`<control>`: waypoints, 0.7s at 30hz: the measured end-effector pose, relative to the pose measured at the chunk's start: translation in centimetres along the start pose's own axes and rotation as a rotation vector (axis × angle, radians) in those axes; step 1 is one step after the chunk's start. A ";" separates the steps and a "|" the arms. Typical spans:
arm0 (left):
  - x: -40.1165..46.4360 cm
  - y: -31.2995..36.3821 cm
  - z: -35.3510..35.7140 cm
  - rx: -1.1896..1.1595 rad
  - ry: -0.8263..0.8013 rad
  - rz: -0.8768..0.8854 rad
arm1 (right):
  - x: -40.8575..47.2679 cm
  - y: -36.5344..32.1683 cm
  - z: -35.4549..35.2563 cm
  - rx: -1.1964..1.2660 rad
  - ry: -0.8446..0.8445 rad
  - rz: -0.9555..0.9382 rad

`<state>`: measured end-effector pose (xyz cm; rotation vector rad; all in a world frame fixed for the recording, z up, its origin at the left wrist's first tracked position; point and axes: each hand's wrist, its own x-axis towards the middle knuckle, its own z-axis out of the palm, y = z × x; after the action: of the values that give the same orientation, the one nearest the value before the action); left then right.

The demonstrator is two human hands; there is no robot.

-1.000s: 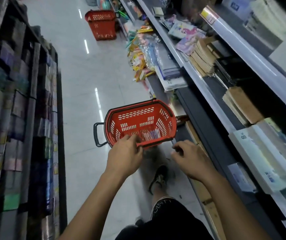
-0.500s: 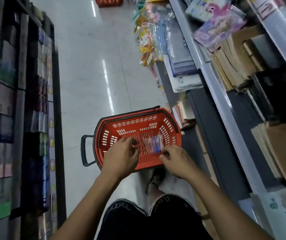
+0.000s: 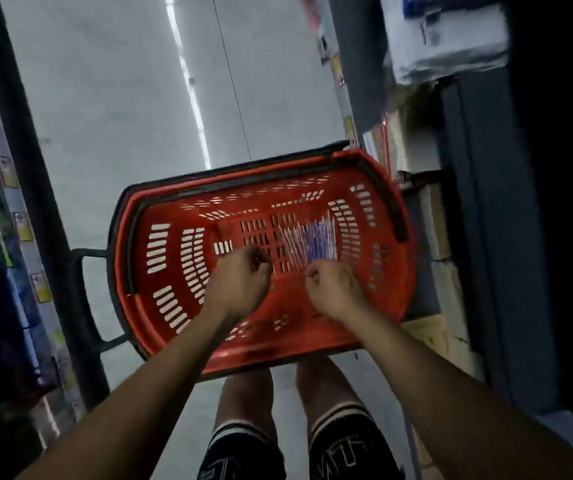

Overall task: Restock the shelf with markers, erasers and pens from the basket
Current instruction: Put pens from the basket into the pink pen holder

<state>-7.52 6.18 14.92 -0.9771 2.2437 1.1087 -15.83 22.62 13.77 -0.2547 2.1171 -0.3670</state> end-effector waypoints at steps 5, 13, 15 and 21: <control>8.1 -5.9 6.6 -0.120 -0.066 -0.182 | 9.8 1.2 6.5 -0.044 0.054 0.117; 12.7 -12.3 12.7 -0.306 -0.001 -0.377 | 17.1 2.1 12.9 -0.343 0.162 0.184; 12.9 -12.9 13.6 -0.339 -0.006 -0.411 | 17.7 2.2 13.2 -0.391 0.179 0.197; 13.5 -12.5 14.6 -0.417 -0.027 -0.453 | 18.2 1.4 13.4 -0.478 0.225 0.195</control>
<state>-5.59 7.37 -8.44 -1.5304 1.6701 1.3788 -14.38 15.88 -7.83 -0.2879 2.4077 0.2435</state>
